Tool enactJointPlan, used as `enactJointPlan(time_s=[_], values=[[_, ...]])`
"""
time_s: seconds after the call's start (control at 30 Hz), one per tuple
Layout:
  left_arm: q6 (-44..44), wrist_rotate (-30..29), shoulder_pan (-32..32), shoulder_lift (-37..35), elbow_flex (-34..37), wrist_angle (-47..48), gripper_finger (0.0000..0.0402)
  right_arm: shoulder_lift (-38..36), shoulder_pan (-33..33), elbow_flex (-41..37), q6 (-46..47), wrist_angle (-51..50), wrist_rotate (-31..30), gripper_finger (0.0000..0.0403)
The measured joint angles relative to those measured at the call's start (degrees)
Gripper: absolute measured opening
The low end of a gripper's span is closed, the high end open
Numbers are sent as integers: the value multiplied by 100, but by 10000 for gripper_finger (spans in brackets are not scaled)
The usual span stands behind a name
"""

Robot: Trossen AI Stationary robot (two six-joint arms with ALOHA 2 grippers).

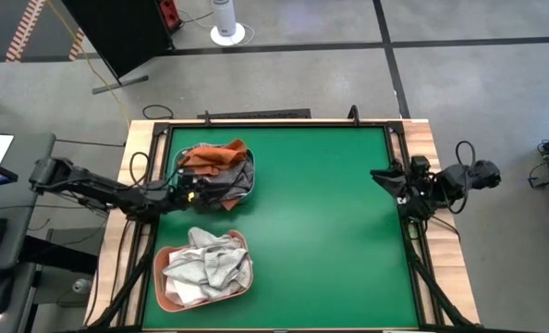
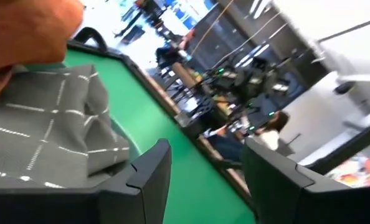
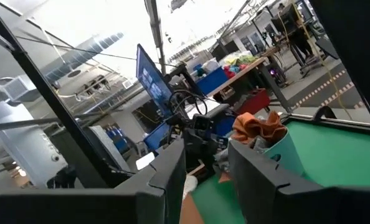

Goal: Sort microfiber towel by color & place in baskets
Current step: Return to Home Position

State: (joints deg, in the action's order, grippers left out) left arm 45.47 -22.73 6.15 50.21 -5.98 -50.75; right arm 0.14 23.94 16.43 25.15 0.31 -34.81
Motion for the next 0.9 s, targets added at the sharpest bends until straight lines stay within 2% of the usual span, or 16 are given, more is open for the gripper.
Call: enactJointPlan(time_s=[0.2,0.4,0.57,0.73,0.9], values=[[-432,13,108,-4,153,-634,183,0,2,-587,334,420,-6,125],[-562,652,114,-4,153,-129,180,1,9,-1373,767,1452,19,99],[-571,1034,67,-105,153,0,154,-7,9,-1593,638,2210,22,91],[-897,1356,-137,-739,153,217,123,-7,9,-1551,-161,2958,24,90],[-1095,1519,-282,-1851,124,1534,108,-3,9,-1237,-862,3105,26,90]])
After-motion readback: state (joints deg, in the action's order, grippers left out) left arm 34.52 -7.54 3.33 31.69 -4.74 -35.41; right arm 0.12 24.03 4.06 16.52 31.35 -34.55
